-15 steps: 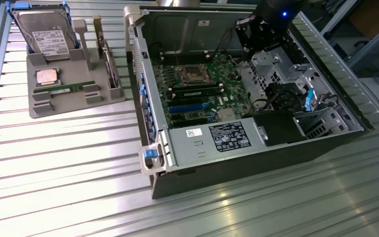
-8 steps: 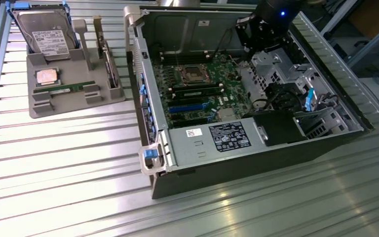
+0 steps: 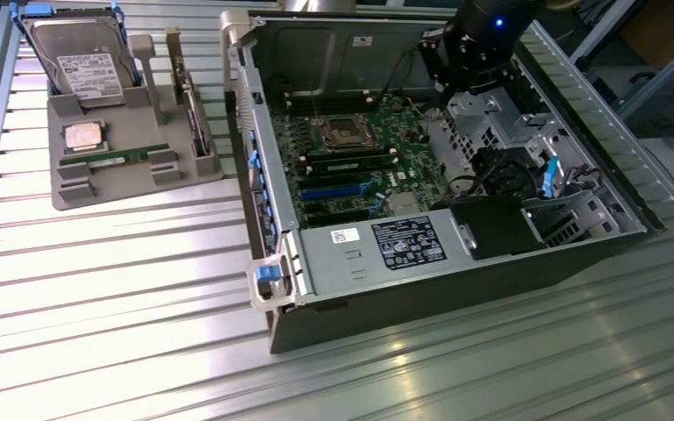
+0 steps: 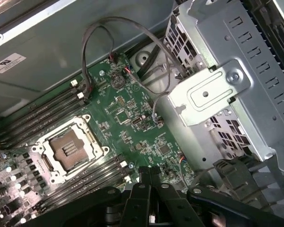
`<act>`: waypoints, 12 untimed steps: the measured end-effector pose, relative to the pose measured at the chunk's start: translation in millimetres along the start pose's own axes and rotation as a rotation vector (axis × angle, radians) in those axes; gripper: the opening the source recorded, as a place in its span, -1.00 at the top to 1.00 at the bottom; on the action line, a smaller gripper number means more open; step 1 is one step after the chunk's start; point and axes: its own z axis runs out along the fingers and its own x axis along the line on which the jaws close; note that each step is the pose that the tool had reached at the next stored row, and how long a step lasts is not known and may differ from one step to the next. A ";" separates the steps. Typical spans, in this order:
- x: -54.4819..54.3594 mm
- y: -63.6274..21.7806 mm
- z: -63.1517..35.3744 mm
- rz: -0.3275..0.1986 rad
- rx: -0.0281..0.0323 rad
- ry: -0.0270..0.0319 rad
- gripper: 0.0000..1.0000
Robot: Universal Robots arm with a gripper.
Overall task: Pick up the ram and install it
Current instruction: 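Press down the ram until it locks into place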
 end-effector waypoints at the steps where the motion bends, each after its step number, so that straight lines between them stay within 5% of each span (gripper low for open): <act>1: 0.0 0.0 0.0 0.011 0.0001 -0.0008 0.79; 12: 0.0 0.0 0.0 0.170 0.0012 -0.0128 0.79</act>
